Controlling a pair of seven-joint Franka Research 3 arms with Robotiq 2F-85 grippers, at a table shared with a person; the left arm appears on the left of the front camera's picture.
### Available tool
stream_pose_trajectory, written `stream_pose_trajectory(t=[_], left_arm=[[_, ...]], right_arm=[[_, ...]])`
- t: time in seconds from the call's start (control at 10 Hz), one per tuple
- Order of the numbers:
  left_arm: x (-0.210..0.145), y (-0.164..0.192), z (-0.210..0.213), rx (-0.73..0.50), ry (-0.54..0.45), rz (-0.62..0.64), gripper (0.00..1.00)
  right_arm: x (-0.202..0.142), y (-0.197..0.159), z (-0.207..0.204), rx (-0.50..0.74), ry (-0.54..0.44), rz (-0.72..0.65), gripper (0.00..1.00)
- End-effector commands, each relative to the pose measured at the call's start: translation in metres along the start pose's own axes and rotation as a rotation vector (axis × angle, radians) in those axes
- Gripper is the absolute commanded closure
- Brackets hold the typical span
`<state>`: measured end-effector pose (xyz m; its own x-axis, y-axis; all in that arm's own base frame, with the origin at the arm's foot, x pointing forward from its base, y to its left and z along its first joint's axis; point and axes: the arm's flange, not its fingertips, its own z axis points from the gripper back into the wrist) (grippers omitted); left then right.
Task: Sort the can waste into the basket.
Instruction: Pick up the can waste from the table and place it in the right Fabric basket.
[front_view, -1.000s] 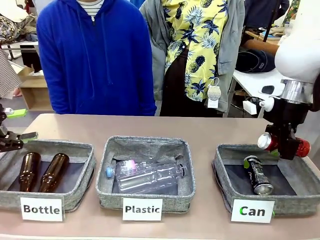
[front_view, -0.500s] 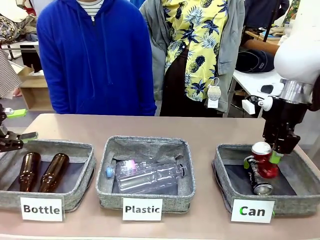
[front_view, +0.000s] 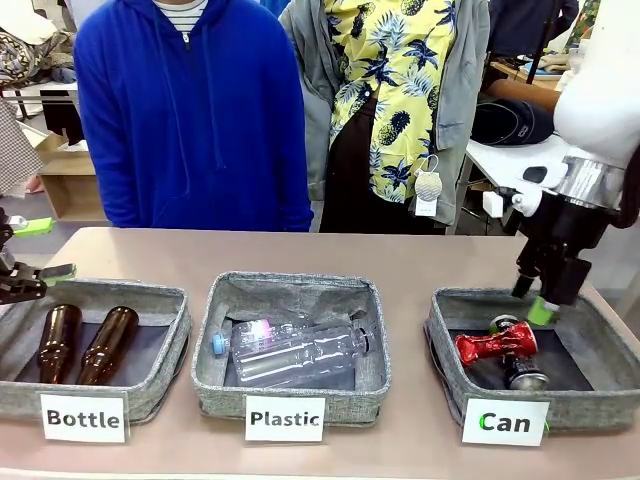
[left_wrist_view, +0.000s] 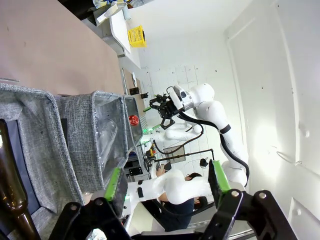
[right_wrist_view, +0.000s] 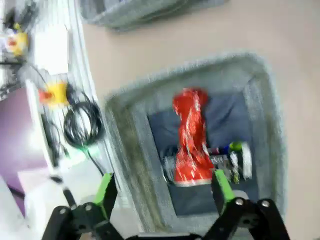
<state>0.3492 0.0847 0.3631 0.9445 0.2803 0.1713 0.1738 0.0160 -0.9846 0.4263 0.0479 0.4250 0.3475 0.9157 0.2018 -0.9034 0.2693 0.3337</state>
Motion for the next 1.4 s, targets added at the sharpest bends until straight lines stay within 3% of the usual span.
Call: stream_pose_trajectory(t=[0.0,0.1,0.2,0.3,0.4,0.6,0.7,0.8,0.9,1.1,1.2,1.3], left_arm=[[-0.003,-0.002,0.0,0.001,0.004,-0.006,0.15],[-0.003,-0.002,0.0,0.001,0.004,-0.006,0.15],[-0.003,-0.002,0.0,0.001,0.004,-0.006,0.15],[-0.003,-0.002,0.0,0.001,0.004,-0.006,0.15],[-0.003,-0.002,0.0,0.001,0.004,-0.006,0.15],[-0.003,-0.002,0.0,0.001,0.004,-0.006,0.15],[-0.003,-0.002,0.0,0.001,0.004,-0.006,0.15],[-0.003,-0.002,0.0,0.001,0.004,-0.006,0.15],[-0.003,-0.002,0.0,0.001,0.004,-0.006,0.15],[-0.003,-0.002,0.0,0.001,0.004,-0.006,0.15],[-0.003,-0.002,0.0,0.001,0.004,-0.006,0.15],[-0.003,-0.002,0.0,0.001,0.004,-0.006,0.15]], right_arm=[[0.001,-0.002,0.017,0.213,-0.546,-0.22,0.0],[-0.005,-0.01,0.034,0.523,-0.978,-0.406,0.0],[-0.015,-0.021,0.044,0.839,-1.249,-0.645,0.0],[-0.025,-0.032,0.04,0.98,-1.417,-0.801,0.0],[-0.035,-0.04,0.032,1.111,-1.452,-0.86,0.0],[-0.054,-0.05,0.01,1.121,-1.632,-0.963,0.0],[-0.053,-0.046,0.002,1.038,-1.675,-1.032,0.0],[-0.038,-0.035,-0.003,0.853,-1.696,-1.135,0.0],[-0.007,-0.022,-0.008,0.688,-1.543,-1.129,0.0],[0.054,0.009,-0.033,0.566,-0.76,-0.982,0.0],[-0.035,-0.043,-0.022,0.785,-1.122,-0.909,0.0],[-0.035,-0.043,-0.022,0.785,-1.122,-0.909,0.0]])
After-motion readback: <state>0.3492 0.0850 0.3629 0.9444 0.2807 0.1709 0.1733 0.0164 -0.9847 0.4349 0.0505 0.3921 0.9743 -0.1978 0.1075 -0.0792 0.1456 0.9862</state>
